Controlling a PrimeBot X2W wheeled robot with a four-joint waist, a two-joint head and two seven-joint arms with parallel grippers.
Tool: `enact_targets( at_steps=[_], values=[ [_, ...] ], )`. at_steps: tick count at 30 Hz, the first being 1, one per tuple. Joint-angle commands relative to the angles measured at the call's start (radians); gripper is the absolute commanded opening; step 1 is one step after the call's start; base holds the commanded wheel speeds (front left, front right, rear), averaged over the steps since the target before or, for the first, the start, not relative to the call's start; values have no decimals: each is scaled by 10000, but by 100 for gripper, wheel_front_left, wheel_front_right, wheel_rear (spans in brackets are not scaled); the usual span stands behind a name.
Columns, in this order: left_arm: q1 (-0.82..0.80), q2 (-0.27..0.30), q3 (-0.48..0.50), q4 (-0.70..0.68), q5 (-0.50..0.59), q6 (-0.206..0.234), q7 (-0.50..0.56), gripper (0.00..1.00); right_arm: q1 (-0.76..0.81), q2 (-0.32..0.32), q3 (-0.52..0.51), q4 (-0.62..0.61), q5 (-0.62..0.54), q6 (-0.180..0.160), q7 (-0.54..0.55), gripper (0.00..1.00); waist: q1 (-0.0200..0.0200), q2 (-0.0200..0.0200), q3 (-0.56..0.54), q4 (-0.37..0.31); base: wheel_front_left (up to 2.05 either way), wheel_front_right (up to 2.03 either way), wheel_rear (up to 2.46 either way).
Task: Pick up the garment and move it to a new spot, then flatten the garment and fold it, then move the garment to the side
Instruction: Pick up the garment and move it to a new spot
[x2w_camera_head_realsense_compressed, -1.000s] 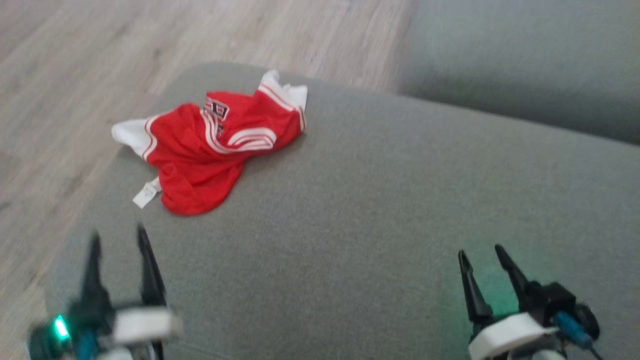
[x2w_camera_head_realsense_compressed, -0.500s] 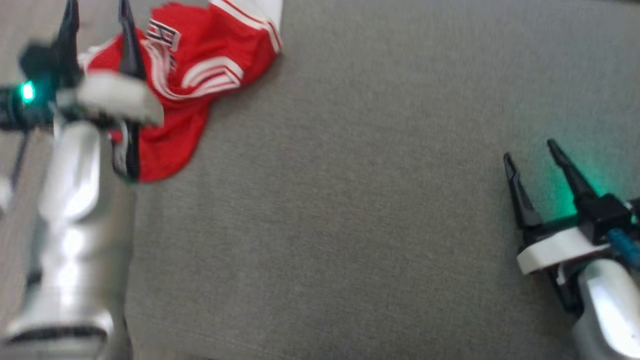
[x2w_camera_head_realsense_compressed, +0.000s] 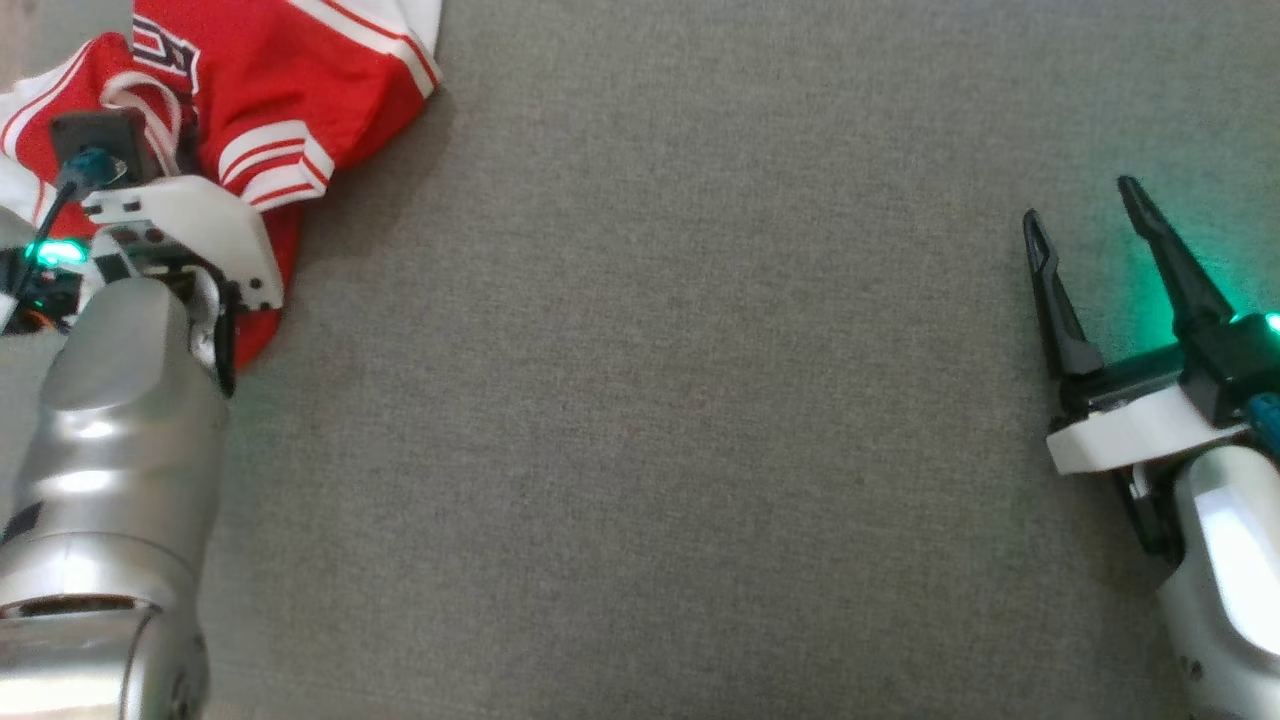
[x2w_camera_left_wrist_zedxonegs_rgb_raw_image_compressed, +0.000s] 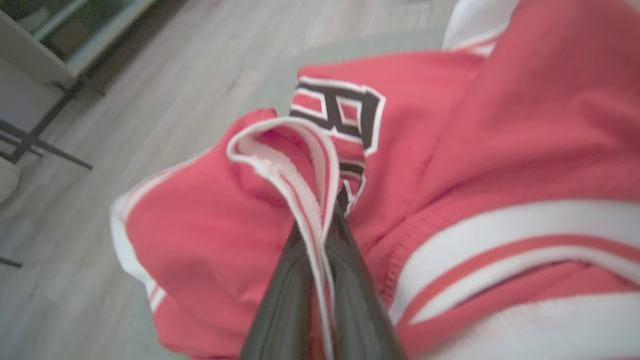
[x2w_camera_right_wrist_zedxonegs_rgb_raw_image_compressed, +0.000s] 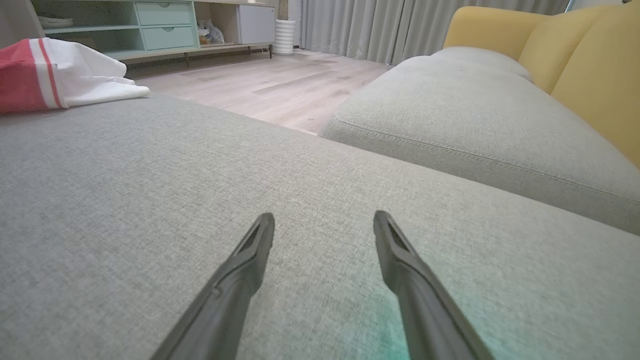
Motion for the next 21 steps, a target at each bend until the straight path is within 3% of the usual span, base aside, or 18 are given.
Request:
enact_targets(
  at_steps=[1,6,11,17,21],
  values=[
    [-397,806,62,-218,158,93,-481,0,431,44,191,198,42,-7,-7,100,-3,1,-304,44,0,0,0],
    [-978,974,-326,-434,441,-26,-1849,0,508,586,364,414,184,-7,-7,100,-3,1,-1514,-128,0,0,0],
    [-1609,1004,-822,-832,723,-470,-2317,0,703,1208,520,508,301,-7,-7,100,-3,1,-2941,-684,0,0,0],
    [-2101,742,-1333,-1659,801,-1131,-2487,0,1369,1733,366,447,326,-7,-7,100,-3,1,-4569,-1906,0,0,0],
    [-2305,529,-1722,-2469,834,-1382,-2355,0,1732,1921,181,343,399,-7,-7,100,-3,1,-5062,-2908,0,0,0]
  ],
)
